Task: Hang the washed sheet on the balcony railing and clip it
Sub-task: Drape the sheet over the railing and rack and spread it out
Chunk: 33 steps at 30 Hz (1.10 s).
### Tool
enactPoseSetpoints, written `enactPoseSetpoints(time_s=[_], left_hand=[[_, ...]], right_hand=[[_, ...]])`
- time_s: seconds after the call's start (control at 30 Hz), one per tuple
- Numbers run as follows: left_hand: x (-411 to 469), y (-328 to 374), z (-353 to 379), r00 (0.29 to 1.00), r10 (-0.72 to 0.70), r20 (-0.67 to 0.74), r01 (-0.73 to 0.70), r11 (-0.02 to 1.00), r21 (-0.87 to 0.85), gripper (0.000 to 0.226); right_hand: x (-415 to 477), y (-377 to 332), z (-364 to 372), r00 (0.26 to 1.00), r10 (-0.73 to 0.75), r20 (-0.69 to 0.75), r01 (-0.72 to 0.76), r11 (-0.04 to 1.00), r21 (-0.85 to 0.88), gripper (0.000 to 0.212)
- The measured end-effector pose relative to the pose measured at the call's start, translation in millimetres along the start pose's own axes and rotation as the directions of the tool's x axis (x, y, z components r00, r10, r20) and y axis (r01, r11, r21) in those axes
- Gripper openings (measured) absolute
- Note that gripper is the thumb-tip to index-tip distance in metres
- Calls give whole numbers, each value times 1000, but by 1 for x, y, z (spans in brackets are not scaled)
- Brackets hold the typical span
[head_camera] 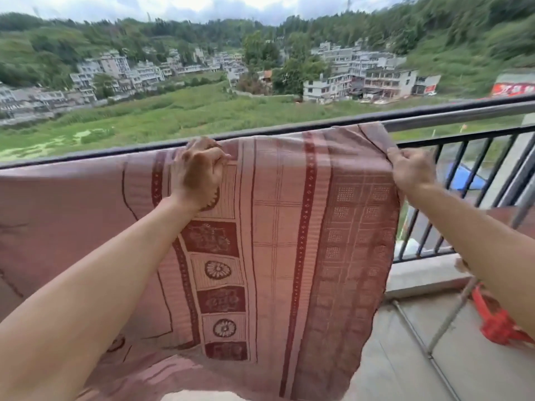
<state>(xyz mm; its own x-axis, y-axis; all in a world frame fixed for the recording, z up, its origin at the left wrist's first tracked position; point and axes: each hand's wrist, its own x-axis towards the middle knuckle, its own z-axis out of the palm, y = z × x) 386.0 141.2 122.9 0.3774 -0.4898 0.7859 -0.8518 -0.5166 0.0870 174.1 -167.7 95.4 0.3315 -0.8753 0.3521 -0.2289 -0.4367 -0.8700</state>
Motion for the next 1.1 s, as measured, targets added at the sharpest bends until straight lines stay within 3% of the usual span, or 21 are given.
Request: enactPoseSetpoints(time_s=[0.07,0.17,0.23,0.33,0.4,0.43,0.57,0.67,0.8,0.87,0.97,1.03,1.1], left_hand=[[-25,9,10,996,60,60,-56,997,-61,20],[-60,11,20,982,113,154,-111,994,-22,18],[-64,0,16,994,57,96,-64,996,68,12],[-49,-22,-3,991,-123,43,111,971,211,45],[-36,-31,-13,979,-193,72,166,947,275,66],[-30,-34,-16,972,-216,96,178,936,305,72],[-14,-39,-10,946,-290,142,214,893,396,67],[-5,-31,-3,967,-251,42,223,916,335,47],[5,6,5,998,-67,-20,69,986,155,18],[-12,25,15,1000,6,10,-7,994,109,15],[-42,38,27,989,102,104,-112,989,96,15],[-46,42,29,972,164,168,-185,976,117,13],[-41,48,27,955,224,193,-252,959,132,18]], right_hand=[[-5,12,7,997,32,70,-28,998,-59,45],[-10,-5,19,991,57,118,-64,996,63,39],[-13,-27,27,979,37,198,-70,984,163,36],[-14,-49,50,977,74,199,-114,974,196,44],[-21,-56,63,982,89,165,-130,957,258,18],[-22,-54,67,983,87,159,-134,941,312,15],[-21,-51,39,992,64,106,-99,922,374,27],[1,-36,0,998,10,-54,5,959,284,38],[16,-22,-48,983,-60,-173,84,988,132,43],[15,1,-62,992,-33,-118,33,999,2,37],[10,47,-71,1000,26,11,-21,955,-295,58],[5,60,-69,998,17,67,14,899,-437,34],[8,60,-64,997,35,69,4,866,-499,25]])
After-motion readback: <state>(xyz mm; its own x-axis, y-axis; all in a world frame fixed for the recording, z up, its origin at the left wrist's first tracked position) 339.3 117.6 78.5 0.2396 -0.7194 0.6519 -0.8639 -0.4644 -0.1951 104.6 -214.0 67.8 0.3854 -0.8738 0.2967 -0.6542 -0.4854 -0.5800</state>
